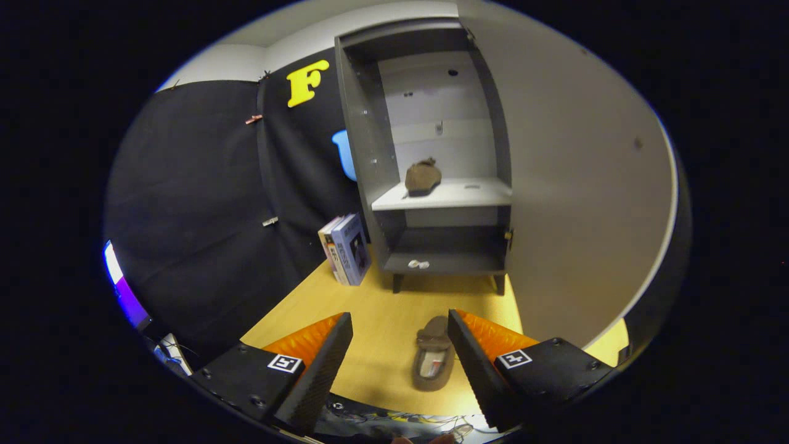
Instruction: Open the shoe cabinet door, grab the shoes and put them into the shoe cabinet, then close the shoe cabinet door.
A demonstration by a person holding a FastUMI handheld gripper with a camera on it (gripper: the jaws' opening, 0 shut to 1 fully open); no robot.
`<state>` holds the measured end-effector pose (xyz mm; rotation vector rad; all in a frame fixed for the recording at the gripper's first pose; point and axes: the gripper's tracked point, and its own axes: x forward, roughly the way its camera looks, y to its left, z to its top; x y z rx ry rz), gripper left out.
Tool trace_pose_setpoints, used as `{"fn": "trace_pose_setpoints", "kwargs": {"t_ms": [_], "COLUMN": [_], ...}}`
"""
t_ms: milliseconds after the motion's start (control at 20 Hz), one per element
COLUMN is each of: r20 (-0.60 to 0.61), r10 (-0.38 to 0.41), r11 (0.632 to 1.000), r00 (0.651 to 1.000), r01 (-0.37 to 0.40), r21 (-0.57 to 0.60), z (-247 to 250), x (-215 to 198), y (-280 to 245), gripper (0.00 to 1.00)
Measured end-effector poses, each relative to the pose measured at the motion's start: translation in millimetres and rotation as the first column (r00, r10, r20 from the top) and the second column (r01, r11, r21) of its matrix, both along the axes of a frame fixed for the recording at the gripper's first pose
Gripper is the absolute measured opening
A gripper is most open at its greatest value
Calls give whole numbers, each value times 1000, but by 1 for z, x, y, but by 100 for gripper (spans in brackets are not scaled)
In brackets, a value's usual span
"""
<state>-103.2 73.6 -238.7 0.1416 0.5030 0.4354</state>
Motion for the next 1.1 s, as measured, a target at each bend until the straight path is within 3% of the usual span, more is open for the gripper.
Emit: {"fn": "trace_pose_setpoints", "kwargs": {"t_ms": [150, 550, 750, 850, 1100], "r20": [-121, -308, -345, -297, -155], "r10": [-7, -92, -184, -208, -276], "r11": [1000, 985, 973, 970, 939], "r00": [993, 947, 920, 932, 949], "r01": [7, 40, 121, 158, 232], "r21": [0, -169, -196, -184, -253], "z": [-58, -193, -244, -257, -284], "x": [12, 42, 64, 85, 128], "y": [22, 31, 32, 37, 30], "gripper": [99, 99, 99, 99, 66]}}
